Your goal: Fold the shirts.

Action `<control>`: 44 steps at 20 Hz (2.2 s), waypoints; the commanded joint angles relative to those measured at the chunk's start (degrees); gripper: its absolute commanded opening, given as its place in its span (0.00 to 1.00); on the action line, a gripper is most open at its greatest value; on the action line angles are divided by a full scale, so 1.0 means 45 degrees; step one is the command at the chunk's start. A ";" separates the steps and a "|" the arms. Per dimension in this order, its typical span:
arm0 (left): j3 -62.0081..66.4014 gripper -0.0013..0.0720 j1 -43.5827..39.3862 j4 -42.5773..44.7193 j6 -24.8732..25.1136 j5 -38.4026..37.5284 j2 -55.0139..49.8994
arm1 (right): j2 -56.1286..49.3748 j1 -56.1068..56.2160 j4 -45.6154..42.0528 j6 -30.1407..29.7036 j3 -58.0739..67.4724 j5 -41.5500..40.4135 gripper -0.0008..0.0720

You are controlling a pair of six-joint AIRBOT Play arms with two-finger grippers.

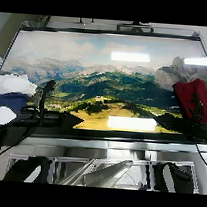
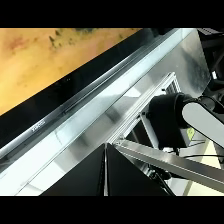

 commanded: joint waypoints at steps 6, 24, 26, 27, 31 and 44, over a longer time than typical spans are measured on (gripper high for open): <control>0.1117 1.00 0.1375 0.3079 -0.0617 0.0107 0.0010 | 0.0010 0.0010 0.0000 0.0005 -0.0005 0.0010 0.04; 1.1191 1.00 1.1390 0.6727 -0.0073 0.2749 -1.1453 | 0.0010 0.0010 -0.0053 -0.0588 -0.0005 0.0010 0.04; 1.2118 1.00 1.1390 0.7878 -0.0117 0.1957 -1.2672 | 0.0010 0.0010 -0.0044 -0.0763 -0.0005 0.0010 0.04; 1.2536 1.00 1.1390 0.8655 -0.0126 0.1554 -1.3182 | 0.0010 0.0010 -0.0044 -0.0763 -0.0005 0.0010 0.04; 1.3595 1.00 1.1385 0.9568 -0.0121 0.0287 -1.4702 | 0.0010 0.0010 -0.0039 -0.0763 -0.0005 0.0010 0.04; 1.6806 0.04 0.9374 0.6873 -0.0680 -0.1239 -1.5091 | 0.0010 0.0010 -0.0029 -0.0763 -0.0005 0.0010 0.04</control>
